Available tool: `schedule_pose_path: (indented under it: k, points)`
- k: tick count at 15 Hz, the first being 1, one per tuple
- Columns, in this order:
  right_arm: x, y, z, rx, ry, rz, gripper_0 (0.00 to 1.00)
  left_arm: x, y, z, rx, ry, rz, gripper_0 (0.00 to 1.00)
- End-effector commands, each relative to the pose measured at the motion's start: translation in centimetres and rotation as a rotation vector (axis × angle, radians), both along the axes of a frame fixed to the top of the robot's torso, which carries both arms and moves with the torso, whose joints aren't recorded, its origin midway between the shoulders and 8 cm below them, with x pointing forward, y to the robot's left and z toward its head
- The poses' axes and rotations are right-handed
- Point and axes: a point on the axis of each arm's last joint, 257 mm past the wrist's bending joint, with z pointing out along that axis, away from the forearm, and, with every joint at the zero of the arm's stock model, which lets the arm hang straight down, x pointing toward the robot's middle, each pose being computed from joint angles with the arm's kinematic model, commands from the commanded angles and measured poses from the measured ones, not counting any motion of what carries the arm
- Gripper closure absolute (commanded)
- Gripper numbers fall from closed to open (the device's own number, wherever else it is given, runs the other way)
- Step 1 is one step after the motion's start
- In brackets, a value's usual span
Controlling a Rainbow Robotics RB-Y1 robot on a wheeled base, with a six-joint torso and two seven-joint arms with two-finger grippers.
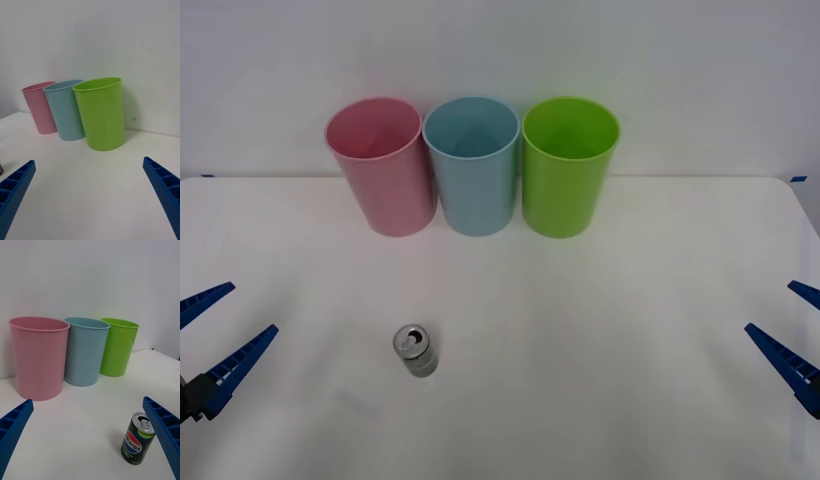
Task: Grasp the object on the table and drop it into the matching bin: aluminum can to the light blue bin, PET bottle to the pink bin.
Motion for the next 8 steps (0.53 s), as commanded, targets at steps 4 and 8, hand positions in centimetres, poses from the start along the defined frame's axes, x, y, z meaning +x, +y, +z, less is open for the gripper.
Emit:
schedule_pose_path:
  k: [4,8]
  points:
    - [0.0,0.0,0.0,0.0,0.0,0.0,0.0,0.7,-1.3,0.6,-0.028,-0.034,-0.013,0.0]
    - [0.0,0.0,0.0,0.0,0.0,0.0,0.0,-0.1,-1.0,-0.1,-0.005,-0.018,-0.018,0.0]
